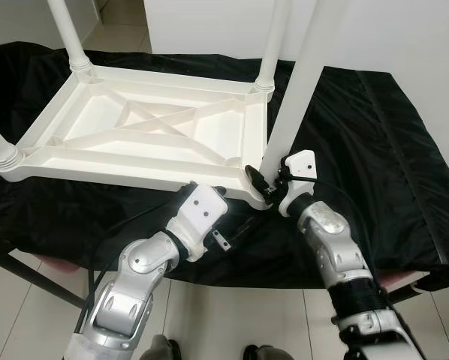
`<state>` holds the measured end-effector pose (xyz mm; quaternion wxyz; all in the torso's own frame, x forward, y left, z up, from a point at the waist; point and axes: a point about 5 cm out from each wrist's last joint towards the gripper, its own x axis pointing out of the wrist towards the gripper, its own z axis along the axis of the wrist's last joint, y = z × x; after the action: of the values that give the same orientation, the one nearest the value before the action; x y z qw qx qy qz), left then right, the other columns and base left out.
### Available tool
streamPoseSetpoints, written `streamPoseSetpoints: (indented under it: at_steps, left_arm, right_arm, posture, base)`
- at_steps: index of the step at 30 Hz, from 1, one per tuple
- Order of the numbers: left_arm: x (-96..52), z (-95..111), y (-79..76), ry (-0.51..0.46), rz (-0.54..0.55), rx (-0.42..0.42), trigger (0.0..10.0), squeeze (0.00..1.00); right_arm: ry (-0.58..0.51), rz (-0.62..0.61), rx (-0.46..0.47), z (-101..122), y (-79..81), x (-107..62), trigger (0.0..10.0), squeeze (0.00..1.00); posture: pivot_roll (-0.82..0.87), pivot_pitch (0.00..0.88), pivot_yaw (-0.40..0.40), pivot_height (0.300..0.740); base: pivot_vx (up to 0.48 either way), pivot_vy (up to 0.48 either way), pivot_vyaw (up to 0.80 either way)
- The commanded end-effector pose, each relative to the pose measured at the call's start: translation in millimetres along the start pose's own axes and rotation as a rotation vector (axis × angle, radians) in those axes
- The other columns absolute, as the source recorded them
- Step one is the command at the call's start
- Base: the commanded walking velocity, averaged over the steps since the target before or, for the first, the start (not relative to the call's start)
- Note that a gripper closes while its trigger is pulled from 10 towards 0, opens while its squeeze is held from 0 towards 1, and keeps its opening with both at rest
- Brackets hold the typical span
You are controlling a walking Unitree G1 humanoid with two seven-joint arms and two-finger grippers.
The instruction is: Building children table
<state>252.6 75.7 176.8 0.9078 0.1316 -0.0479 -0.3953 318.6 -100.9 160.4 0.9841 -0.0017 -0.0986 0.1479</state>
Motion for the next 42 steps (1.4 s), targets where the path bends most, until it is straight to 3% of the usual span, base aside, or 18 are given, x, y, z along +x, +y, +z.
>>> streamPoseSetpoints:
  at_steps: [1, 4, 7, 12, 13, 18, 19, 21, 22, 24, 26, 27, 34, 40, 41, 42]
  left_arm:
    - [0.6, -1.3, 1.7, -0.004, 0.041, -0.002, 10.0, 0.00]
    - [1.5, -1.5, 1.7, -0.004, 0.041, -0.002, 10.0, 0.00]
    - [1.8, -1.1, 1.6, -0.005, 0.040, 0.001, 10.0, 0.00]
    - [1.5, -0.9, 1.6, -0.007, 0.043, -0.003, 10.0, 0.00]
    - [1.8, -0.8, 1.5, -0.007, 0.043, -0.003, 10.0, 0.00]
    - [2.0, -0.9, 2.1, -0.006, 0.044, -0.001, 10.0, 0.00]
    - [1.2, -0.6, 3.5, -0.006, 0.046, 0.001, 10.0, 0.00]
    - [1.2, -0.6, 3.5, -0.006, 0.046, 0.001, 10.0, 0.00]
    - [-0.1, -0.2, 4.6, -0.007, 0.047, 0.003, 10.0, 0.00]
    - [-3.0, -0.7, 5.5, -0.004, 0.034, -0.004, 10.0, 0.00]
    - [-3.0, -0.7, 5.5, -0.004, 0.034, -0.004, 10.0, 0.00]
    - [-3.7, 0.0, 4.7, -0.007, 0.023, -0.014, 10.0, 0.00]
    - [-6.9, -1.5, 0.2, 0.003, -0.006, -0.009, 10.0, 0.00]
    - [-8.7, -2.2, -2.8, 0.011, -0.020, -0.020, 10.0, 0.00]
    - [-8.5, -2.1, -2.2, 0.010, -0.018, -0.018, 10.0, 0.00]
    - [-8.5, -2.1, -2.2, 0.010, -0.018, -0.018, 10.0, 0.00]
  right_arm:
    - [0.030, -0.075, 0.009, -6.7, 4.0, -5.0, 10.0, 0.00]
    - [0.019, -0.142, 0.046, -7.4, 16.7, -7.8, 10.0, 0.00]
    - [0.017, -0.120, 0.060, -5.8, 26.2, -8.0, 10.0, 0.00]
    - [0.007, -0.106, 0.069, -4.1, 22.6, -9.3, 10.0, 0.00]
    - [-0.004, -0.106, 0.062, -3.5, 16.7, -9.9, 10.0, 1.00]
    - [-0.026, -0.086, 0.046, -1.8, 3.6, -9.7, 10.0, 1.00]
    - [-0.031, -0.031, 0.040, 0.1, -1.8, -9.4, 10.0, 0.05]
    - [-0.031, -0.031, 0.040, 0.1, -1.8, -9.4, 10.0, 0.05]
    - [-0.028, 0.067, 0.029, 1.7, -8.3, -8.4, 10.0, 0.00]
    - [-0.007, 0.252, 0.000, 2.3, -15.6, -6.8, 10.0, 0.00]
    - [-0.007, 0.252, 0.000, 2.3, -15.6, -6.8, 10.0, 0.00]
    - [0.009, 0.329, -0.025, 1.3, -19.5, -5.3, 10.0, 0.00]
    - [0.074, 0.516, -0.056, -4.6, -25.7, 3.1, 10.0, 0.00]
    - [0.104, 0.564, -0.081, -7.5, -30.4, 9.4, 10.0, 0.00]
    - [0.108, 0.564, -0.094, -7.3, -33.0, 11.3, 7.1, 0.00]
    - [0.108, 0.564, -0.094, -7.3, -33.0, 11.3, 7.1, 0.00]
  posture:
    - [-0.09, 0.119, -0.001, 0.740]
    - [-0.09, 0.117, 0.001, 0.740]
    - [-0.09, 0.121, 0.003, 0.740]
    - [-0.09, 0.119, 0.003, 0.740]
    - [-0.09, 0.120, 0.001, 0.740]
    - [-0.09, 0.122, 0.005, 0.740]
    - [-0.09, 0.120, 0.005, 0.740]
    - [-0.09, 0.120, 0.005, 0.740]
    - [-0.09, 0.128, 0.001, 0.740]
    - [-0.09, 0.130, 0.002, 0.740]
    - [-0.09, 0.130, 0.002, 0.740]
    - [-0.09, 0.130, 0.002, 0.740]
    - [-0.08, 0.133, -0.015, 0.740]
    - [-0.07, 0.128, -0.022, 0.740]
    - [-0.07, 0.123, -0.022, 0.740]
    - [-0.07, 0.123, -0.022, 0.740]
  base:
    - [0.000, 0.000, 0.00]
    - [0.000, 0.000, 0.00]
    - [0.000, 0.000, 0.00]
    - [0.000, 0.000, 0.00]
    - [0.000, 0.000, 0.00]
    - [0.000, 0.000, 0.00]
    - [0.000, 0.000, 0.00]
    - [0.000, 0.000, 0.00]
    - [0.000, 0.000, 0.00]
    - [0.000, 0.000, 0.00]
    - [0.000, 0.000, 0.00]
    - [0.000, 0.000, 0.00]
    - [0.000, 0.000, 0.00]
    - [0.000, 0.000, 0.00]
    - [0.000, 0.000, 0.00]
    - [0.000, 0.000, 0.00]
